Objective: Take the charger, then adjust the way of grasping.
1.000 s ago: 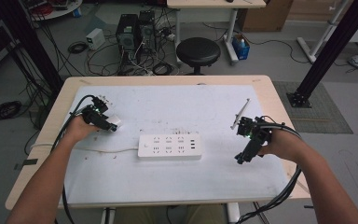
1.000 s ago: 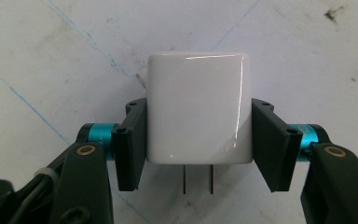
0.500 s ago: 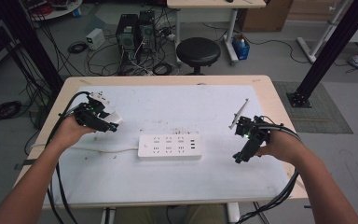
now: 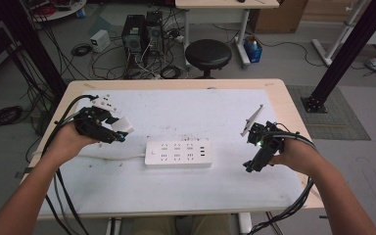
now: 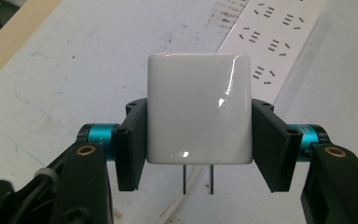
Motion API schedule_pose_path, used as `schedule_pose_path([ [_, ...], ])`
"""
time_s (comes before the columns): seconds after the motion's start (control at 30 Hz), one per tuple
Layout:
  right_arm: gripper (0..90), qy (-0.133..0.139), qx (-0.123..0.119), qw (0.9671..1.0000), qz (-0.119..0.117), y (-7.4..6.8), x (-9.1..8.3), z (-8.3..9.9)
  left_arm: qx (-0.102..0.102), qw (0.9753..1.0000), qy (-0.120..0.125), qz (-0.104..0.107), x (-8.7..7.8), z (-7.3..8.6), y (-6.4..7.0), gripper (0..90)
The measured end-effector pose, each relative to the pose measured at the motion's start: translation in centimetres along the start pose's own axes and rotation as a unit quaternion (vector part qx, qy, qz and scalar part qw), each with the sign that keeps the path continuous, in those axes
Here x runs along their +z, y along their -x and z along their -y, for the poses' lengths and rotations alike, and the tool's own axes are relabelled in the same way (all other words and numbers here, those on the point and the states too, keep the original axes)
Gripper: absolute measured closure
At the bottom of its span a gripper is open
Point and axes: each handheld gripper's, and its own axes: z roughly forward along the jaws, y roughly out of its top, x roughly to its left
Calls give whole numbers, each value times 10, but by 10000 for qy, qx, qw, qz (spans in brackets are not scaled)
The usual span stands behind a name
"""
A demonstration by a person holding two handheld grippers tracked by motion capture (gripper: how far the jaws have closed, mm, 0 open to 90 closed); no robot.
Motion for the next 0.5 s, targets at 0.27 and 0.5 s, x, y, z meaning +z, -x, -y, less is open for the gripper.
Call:
schedule_pose_path([
  [0.27,13,68,-29,9999,71,-1,1,3,175,9998,-30,59,-2,0,8,424],
  [0.5,13,165,133,9997,93,-1,1,6,325,9994,-43,147,-1,-4,13,424],
])
